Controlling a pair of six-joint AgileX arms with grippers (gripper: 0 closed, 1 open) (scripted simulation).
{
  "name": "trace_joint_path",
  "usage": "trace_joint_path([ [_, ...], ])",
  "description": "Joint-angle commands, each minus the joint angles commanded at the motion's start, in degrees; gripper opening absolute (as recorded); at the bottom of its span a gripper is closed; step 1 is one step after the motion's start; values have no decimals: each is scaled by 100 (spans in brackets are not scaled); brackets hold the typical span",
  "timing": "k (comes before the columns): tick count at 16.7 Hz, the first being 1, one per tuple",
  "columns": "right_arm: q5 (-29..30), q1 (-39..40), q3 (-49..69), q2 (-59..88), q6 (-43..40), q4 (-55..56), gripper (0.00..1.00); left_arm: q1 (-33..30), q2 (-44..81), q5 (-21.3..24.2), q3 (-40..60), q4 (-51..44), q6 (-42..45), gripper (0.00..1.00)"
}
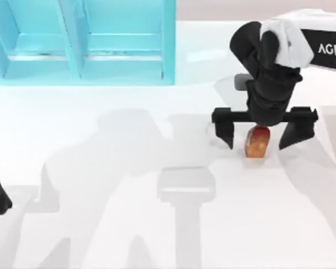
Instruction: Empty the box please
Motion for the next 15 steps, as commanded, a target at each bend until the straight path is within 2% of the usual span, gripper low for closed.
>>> trace_joint_path([
  [3,1,1,156,-31,0,-212,100,0,0,0,0,0,0,100],
  [10,-2,-8,1137,-317,-12,-1461,100,0,0,0,0,0,0,100],
  [15,-3,-10,1261,-363,-15,-1624,100,0,0,0,0,0,0,100],
])
